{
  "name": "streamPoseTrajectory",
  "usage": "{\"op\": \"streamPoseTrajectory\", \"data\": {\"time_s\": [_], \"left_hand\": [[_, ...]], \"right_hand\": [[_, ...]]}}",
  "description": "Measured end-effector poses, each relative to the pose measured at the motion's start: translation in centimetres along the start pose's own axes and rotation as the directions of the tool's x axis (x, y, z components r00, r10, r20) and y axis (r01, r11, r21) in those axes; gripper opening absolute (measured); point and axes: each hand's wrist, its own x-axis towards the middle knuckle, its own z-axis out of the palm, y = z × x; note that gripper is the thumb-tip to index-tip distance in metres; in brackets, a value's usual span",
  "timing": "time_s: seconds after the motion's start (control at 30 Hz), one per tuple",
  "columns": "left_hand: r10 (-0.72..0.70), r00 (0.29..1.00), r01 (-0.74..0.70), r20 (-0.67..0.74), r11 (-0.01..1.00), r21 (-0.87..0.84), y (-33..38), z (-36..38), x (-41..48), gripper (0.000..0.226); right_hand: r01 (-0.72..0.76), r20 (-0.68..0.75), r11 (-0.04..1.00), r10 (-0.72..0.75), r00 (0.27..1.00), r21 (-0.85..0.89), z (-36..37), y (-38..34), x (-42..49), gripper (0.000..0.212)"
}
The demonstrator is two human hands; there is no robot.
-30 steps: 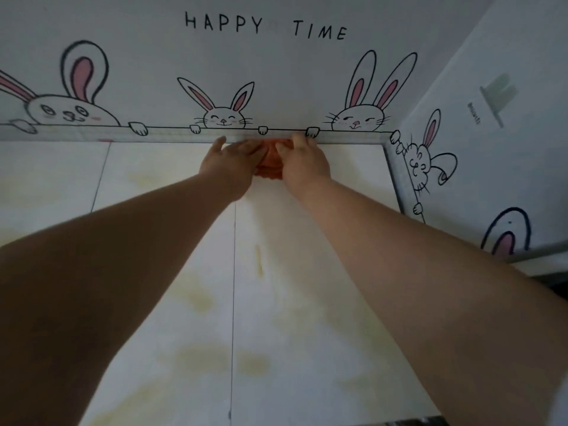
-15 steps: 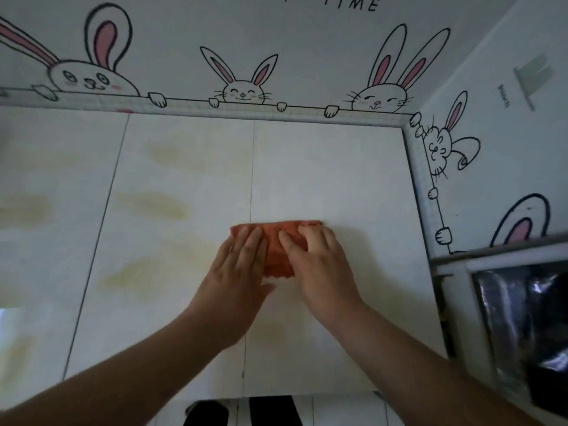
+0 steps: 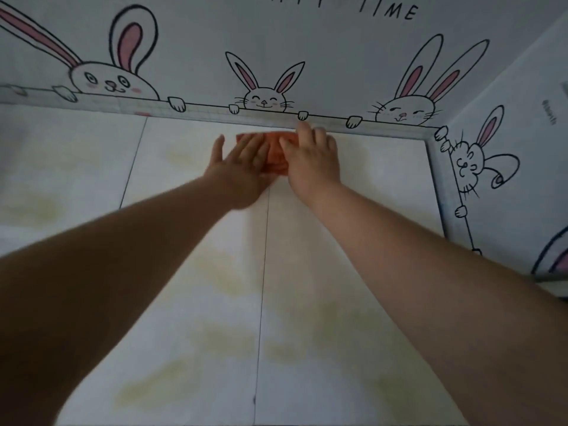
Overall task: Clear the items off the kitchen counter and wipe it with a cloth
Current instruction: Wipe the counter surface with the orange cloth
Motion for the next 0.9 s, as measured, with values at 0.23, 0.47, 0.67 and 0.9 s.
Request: {"op": "streamPoseTrajectory", "data": {"time_s": [0.23,0.47,0.67,0.9], "left_hand": [[-0.072,0.994,0.075,0.078,0.996,-0.042,-0.4,-0.9,1.6,0.067],[0.095,0.987,-0.103,-0.133,0.993,-0.051,0.7,2.5,-9.1,0.067],[0.125,0.987,-0.133,-0.104,0.989,-0.068,3.1,5.4,-19.8,0.063],[0.126,0.990,-0.130,-0.064,0.989,-0.068,2.8,5.1,-20.6,0.062]], "right_hand": [[0.079,-0.081,0.989,-0.069,0.994,0.122,1.1,0.4,2.8,0.028],[0.163,-0.149,0.966,-0.135,0.980,0.199,1.1,-1.4,-7.2,0.027],[0.140,-0.033,0.888,-0.140,0.990,0.438,-0.2,-3.8,-17.1,0.031],[0.148,-0.010,0.875,-0.162,0.987,0.461,0.0,-3.8,-17.9,0.035]]}}
